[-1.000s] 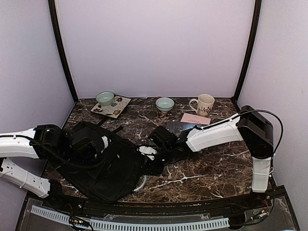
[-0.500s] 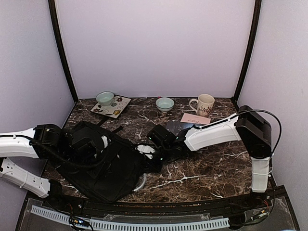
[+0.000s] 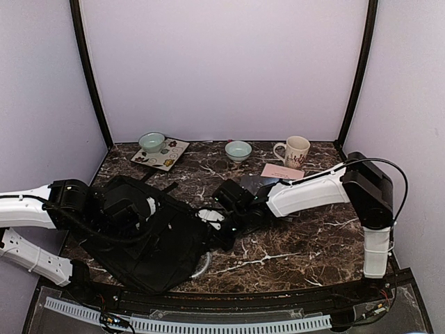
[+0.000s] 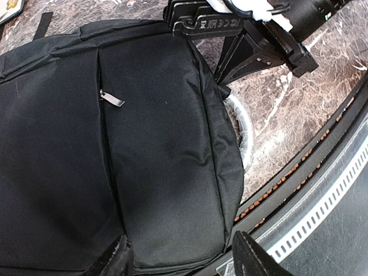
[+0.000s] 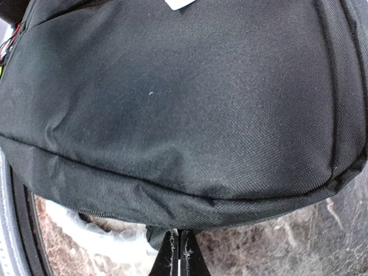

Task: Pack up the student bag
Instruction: Grab the largest pocket of the student bag, then hold the student bag at the center of the board.

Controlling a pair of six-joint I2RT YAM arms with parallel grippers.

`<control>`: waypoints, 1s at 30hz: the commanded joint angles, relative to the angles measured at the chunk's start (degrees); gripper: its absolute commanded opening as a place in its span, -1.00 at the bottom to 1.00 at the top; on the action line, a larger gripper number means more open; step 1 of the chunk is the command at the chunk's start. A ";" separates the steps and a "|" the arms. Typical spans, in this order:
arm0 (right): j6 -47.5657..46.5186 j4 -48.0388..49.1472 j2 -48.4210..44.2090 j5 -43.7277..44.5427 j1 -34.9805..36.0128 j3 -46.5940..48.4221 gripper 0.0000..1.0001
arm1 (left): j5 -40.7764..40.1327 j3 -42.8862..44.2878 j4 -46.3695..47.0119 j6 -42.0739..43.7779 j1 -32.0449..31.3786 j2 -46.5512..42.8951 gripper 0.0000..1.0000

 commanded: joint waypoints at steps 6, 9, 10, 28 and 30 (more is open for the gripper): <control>1.85 -3.98 -6.48 -7.49 0.14 -0.32 -1.00 | 6.71 -0.81 -0.76 6.12 -0.96 1.67 0.22; 4.02 -3.93 -6.20 -11.15 0.01 -0.27 -1.00 | 8.79 -1.77 0.25 7.65 -1.72 2.30 0.23; 5.17 -3.77 -5.92 -12.34 -0.14 -0.16 -1.00 | 8.75 -1.84 0.37 7.97 -1.99 2.49 0.22; 18.96 2.99 -4.73 -27.91 -4.40 -4.25 -1.00 | 2.59 2.89 11.15 -1.40 -3.98 22.33 0.61; 19.30 3.02 -4.67 -28.41 -4.49 -4.64 -1.00 | 2.70 3.51 11.49 -2.34 -4.04 24.30 0.61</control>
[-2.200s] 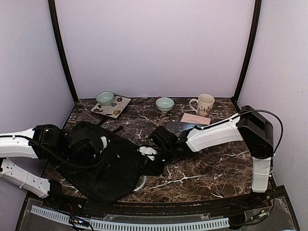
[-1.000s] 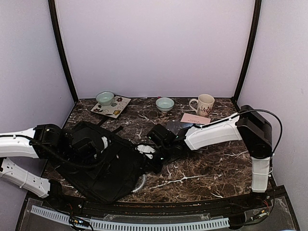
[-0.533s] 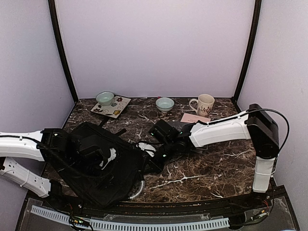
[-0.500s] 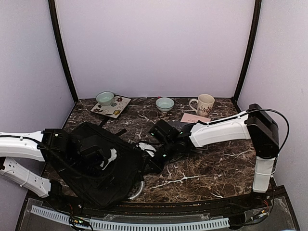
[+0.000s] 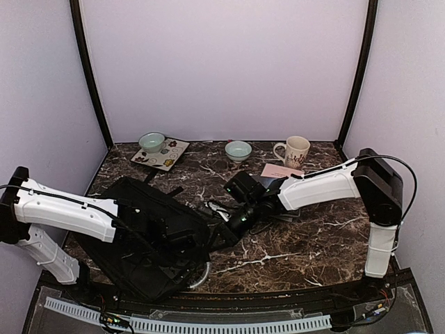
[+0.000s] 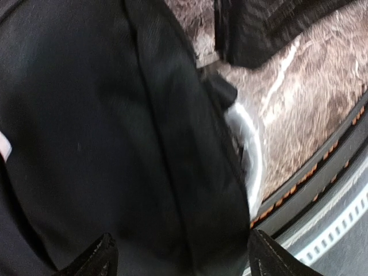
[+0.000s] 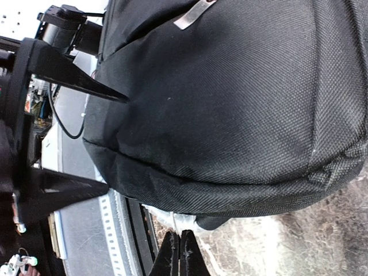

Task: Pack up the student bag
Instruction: Hold the student bag at the center of the board.

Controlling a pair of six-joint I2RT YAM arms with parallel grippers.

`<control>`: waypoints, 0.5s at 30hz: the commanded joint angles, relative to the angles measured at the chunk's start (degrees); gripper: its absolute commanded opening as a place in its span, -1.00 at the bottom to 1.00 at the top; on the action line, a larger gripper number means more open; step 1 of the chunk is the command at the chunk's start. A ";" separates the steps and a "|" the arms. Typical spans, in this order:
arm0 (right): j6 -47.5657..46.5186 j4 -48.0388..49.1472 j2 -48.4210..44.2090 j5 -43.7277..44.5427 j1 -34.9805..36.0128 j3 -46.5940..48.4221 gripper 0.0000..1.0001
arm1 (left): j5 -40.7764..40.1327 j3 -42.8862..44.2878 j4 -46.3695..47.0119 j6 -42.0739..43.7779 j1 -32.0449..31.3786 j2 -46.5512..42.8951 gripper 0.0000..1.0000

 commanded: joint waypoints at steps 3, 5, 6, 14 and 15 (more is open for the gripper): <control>2.09 3.04 -0.56 -4.72 -0.37 -1.46 -1.00 | -1.74 2.64 2.94 -4.07 -0.33 3.33 0.61; 2.50 3.60 -0.97 -4.72 -0.37 -2.03 -1.00 | -2.78 2.33 2.59 -4.61 -0.34 3.58 0.57; 2.70 3.82 -1.26 -4.72 -0.34 -2.38 -1.00 | -4.19 2.21 1.63 -5.14 -0.34 3.72 0.50; 4.30 6.22 -2.62 -6.12 -0.37 -4.13 -1.00 | -10.89 4.80 -6.74 -8.48 -0.26 6.95 -1.00; 4.32 6.16 -2.47 -6.14 -0.37 -4.11 -1.00 | -10.29 5.25 -6.00 -7.84 -0.24 6.42 -1.00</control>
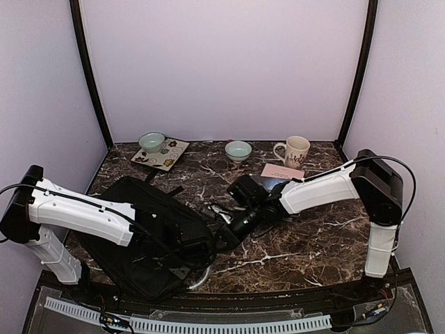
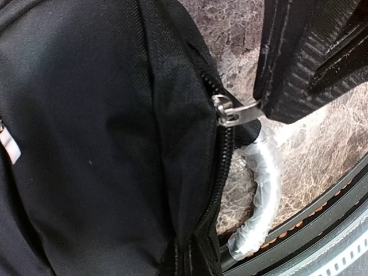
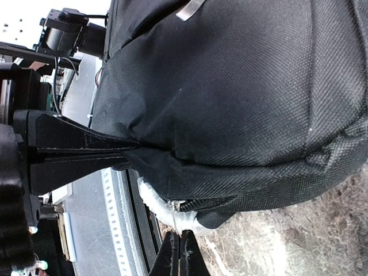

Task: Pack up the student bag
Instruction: Hold the student bag at the center of the board.

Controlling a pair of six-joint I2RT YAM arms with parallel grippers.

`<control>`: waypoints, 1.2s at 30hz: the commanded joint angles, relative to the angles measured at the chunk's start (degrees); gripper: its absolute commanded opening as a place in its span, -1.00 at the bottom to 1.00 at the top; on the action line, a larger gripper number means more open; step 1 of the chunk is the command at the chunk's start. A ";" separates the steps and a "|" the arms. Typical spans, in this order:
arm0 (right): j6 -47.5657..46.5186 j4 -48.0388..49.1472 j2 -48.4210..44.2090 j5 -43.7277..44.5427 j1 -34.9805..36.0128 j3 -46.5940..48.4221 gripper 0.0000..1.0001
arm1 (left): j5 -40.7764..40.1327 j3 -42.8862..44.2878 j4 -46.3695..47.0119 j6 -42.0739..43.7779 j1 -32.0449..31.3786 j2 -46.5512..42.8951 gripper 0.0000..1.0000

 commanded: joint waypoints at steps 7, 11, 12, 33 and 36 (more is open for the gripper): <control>1.76 3.05 -2.23 -3.68 -0.24 -2.78 -1.00 | -0.13 6.83 -1.19 1.72 2.54 -4.62 -1.00; 2.84 3.93 -2.08 -3.02 -0.24 -2.63 -1.00 | 5.83 6.64 2.81 1.77 8.74 -8.56 -1.00; 3.17 4.07 -1.98 -3.07 -0.24 -2.54 -1.00 | 6.25 6.74 3.04 1.95 9.37 -8.87 -1.00; 12.06 11.62 -8.04 -7.32 -3.66 -5.46 -1.00 | 15.44 12.32 9.19 7.64 13.08 -0.39 -1.00; 14.98 14.95 -9.09 -8.82 -3.66 -7.55 -1.00 | 15.43 14.63 7.13 7.75 13.08 2.97 -1.00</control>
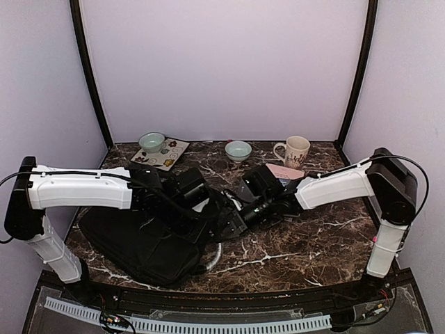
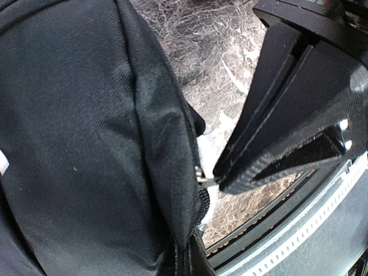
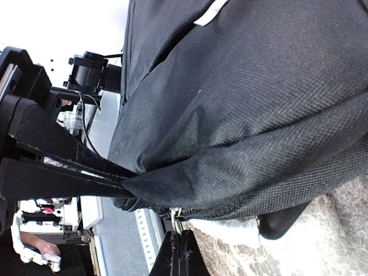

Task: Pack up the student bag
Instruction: Hold the student bag at the center of the board.

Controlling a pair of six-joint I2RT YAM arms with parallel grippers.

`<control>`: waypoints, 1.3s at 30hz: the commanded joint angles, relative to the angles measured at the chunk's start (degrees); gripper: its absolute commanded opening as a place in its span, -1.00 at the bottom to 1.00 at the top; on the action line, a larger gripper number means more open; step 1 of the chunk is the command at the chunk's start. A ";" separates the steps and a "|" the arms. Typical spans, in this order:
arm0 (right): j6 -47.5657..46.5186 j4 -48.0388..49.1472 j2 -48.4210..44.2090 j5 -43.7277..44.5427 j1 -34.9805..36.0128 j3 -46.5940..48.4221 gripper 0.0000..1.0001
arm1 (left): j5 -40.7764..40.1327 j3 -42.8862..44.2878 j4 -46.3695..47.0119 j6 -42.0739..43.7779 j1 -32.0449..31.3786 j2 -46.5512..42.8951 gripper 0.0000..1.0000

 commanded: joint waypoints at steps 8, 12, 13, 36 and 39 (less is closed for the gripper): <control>10.03 15.06 -6.26 -10.07 0.92 -8.09 -1.00 | 0.50 4.21 6.61 -3.51 3.77 4.25 -1.00; 11.81 17.17 -5.45 -10.42 1.02 -8.72 -1.00 | 2.99 4.72 7.50 -1.90 4.15 4.60 -1.00; 11.27 16.20 -5.06 -9.89 1.02 -8.25 -1.00 | 4.12 4.51 8.18 -1.18 4.16 4.64 -1.00; 6.87 11.51 -1.22 -5.63 0.80 -4.33 -1.00 | -5.14 25.98 -15.37 -0.15 6.88 16.93 -0.04; 6.87 10.99 -0.96 -5.24 0.58 -4.18 -1.00 | -4.24 24.23 -14.55 0.20 6.88 16.17 0.02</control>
